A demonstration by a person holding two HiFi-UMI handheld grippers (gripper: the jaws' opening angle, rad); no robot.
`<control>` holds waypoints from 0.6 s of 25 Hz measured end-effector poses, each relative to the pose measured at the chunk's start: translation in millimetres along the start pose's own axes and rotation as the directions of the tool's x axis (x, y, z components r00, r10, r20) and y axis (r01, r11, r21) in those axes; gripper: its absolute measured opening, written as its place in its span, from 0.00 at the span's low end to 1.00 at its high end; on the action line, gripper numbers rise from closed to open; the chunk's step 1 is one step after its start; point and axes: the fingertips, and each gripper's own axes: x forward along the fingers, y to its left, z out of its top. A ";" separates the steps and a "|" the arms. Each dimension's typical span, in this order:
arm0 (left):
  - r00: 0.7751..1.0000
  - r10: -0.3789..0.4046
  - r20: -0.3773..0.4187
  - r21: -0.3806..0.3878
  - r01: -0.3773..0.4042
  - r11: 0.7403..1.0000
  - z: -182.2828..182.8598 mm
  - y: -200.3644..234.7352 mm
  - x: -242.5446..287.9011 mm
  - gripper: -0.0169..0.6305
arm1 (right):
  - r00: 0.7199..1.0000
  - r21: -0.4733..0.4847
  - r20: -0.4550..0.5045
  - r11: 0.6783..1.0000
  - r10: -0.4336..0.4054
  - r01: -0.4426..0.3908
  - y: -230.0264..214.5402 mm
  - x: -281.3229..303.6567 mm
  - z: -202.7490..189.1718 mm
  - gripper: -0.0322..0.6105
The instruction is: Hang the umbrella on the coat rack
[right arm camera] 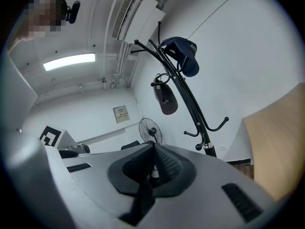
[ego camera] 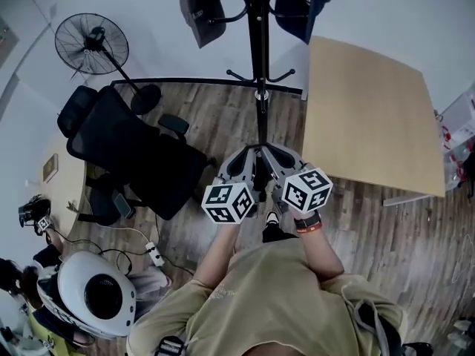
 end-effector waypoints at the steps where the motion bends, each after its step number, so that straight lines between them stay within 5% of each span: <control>1: 1.000 -0.002 -0.013 0.004 0.003 1.000 -0.7 1.5 9.9 0.06 | 1.000 0.009 0.000 1.000 -0.006 0.006 -8.6 4.1 1.6 0.08; 15: 0.997 0.019 -0.081 -0.006 -0.020 1.000 -8.2 30.3 119.5 0.06 | 0.999 0.049 -0.046 0.998 -0.026 0.028 -103.2 56.0 13.8 0.08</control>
